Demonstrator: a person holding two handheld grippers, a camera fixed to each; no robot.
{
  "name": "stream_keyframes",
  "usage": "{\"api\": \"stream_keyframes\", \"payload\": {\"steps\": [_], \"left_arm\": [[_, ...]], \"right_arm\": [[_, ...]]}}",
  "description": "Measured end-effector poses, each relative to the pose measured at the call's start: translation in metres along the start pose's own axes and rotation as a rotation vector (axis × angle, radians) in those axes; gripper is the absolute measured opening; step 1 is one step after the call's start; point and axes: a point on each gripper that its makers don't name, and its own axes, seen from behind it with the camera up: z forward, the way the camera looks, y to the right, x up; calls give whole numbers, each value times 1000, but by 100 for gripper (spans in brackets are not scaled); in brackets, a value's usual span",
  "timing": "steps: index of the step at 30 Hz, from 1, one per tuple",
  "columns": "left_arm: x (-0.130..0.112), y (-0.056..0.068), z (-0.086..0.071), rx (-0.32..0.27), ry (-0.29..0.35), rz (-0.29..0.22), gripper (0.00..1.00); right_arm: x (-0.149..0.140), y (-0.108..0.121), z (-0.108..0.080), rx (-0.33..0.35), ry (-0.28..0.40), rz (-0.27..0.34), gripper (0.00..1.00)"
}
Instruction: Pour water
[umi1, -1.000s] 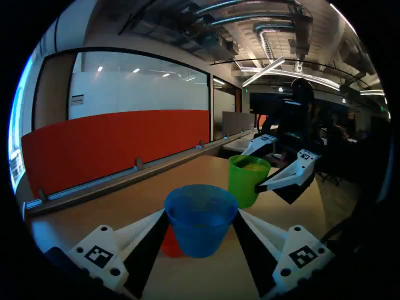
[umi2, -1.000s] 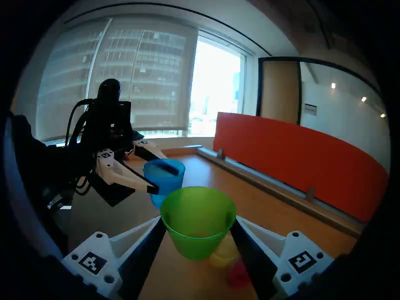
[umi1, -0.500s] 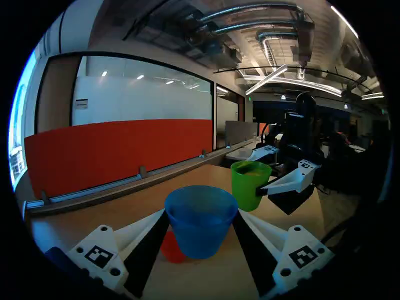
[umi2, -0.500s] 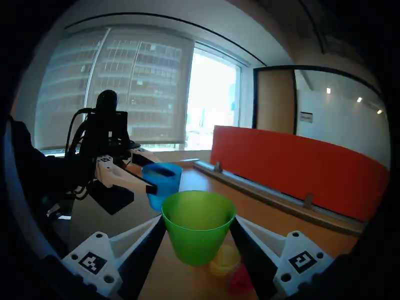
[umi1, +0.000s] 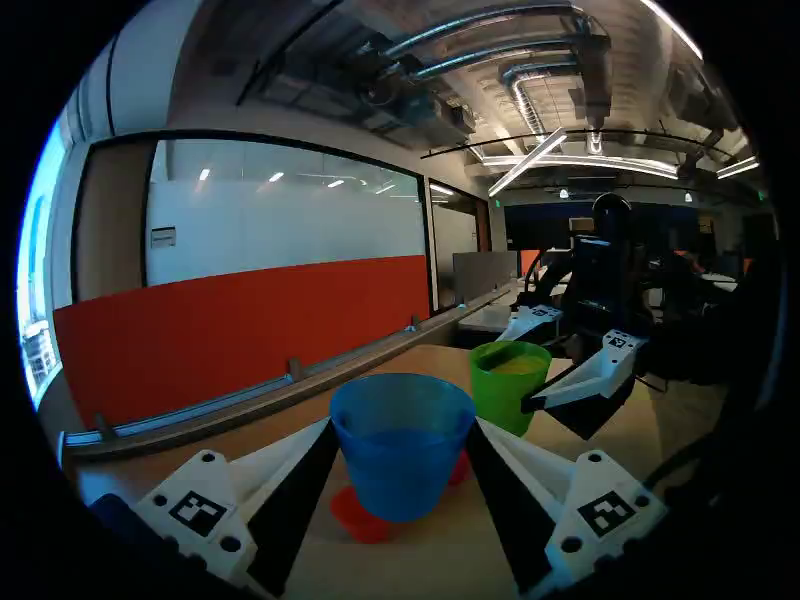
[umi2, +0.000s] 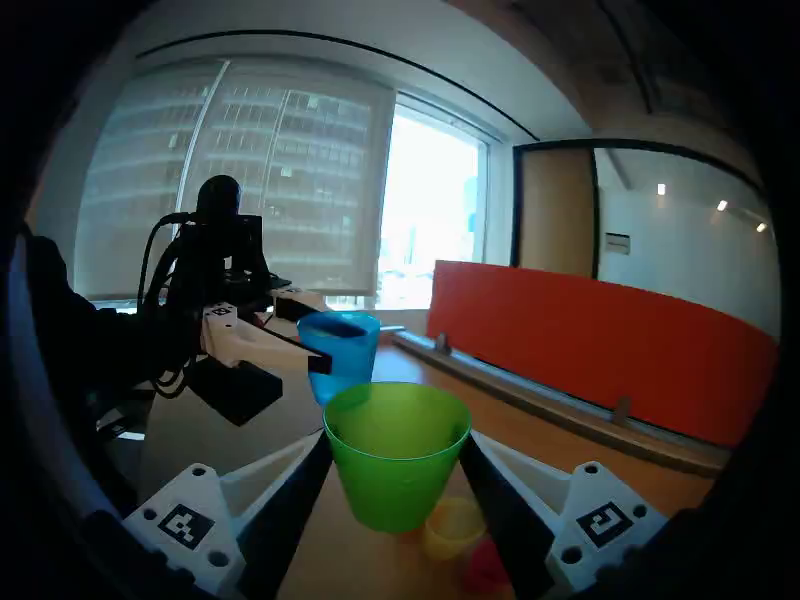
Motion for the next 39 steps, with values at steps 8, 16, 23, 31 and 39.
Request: {"api": "stream_keyframes", "payload": {"steps": [8, 16, 23, 31, 39], "left_arm": [[15, -8, 0, 36, 26, 96, 86], [26, -7, 4, 56, 32, 220, 86], [33, -2, 8, 57, 43, 295, 86], [43, -2, 11, 62, 64, 373, 86], [50, 0, 13, 64, 64, 474, 86]], "right_arm": [[0, -1, 5, 7, 19, 30, 90], [-14, -12, 12, 39, 8, 29, 90], [-23, -20, 16, 64, 0, 38, 90], [-29, -27, 19, 90, -10, 48, 90], [-31, -35, 26, 119, -17, 49, 90]]}}
